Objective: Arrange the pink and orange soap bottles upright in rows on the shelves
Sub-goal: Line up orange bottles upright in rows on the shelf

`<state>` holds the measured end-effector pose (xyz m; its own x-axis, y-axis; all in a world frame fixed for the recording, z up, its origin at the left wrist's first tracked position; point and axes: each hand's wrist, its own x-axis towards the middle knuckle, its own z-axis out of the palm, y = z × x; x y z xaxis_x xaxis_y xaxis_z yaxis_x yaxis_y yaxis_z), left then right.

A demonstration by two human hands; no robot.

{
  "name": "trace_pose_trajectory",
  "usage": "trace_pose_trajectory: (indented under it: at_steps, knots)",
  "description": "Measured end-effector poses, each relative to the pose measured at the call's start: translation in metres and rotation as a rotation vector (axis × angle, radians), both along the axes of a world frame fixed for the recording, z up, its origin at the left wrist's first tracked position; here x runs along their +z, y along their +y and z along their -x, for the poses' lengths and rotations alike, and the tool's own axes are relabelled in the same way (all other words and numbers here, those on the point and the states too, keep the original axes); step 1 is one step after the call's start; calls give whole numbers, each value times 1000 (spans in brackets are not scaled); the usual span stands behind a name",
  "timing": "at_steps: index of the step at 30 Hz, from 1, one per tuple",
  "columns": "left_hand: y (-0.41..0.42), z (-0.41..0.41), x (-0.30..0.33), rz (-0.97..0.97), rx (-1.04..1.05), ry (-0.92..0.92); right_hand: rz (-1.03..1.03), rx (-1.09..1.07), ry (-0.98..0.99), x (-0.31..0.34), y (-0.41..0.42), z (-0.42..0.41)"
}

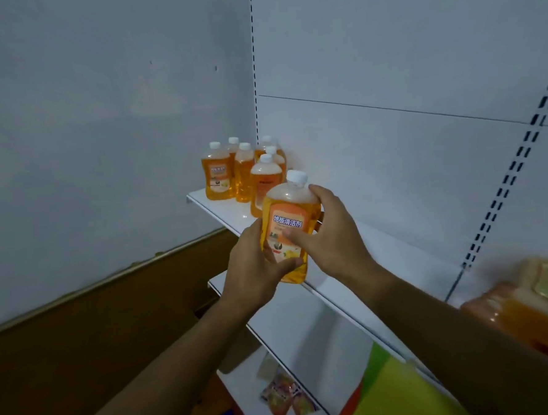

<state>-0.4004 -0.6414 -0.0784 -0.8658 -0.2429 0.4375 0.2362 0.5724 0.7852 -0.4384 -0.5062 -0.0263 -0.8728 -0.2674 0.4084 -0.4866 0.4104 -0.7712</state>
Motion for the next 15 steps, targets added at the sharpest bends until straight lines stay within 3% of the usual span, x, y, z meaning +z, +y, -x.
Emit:
trace_pose_trajectory:
  at_steps: [15]
  knots:
    - [-64, 181, -41, -22, 61, -61, -125, 52, 50, -41, -68, 185]
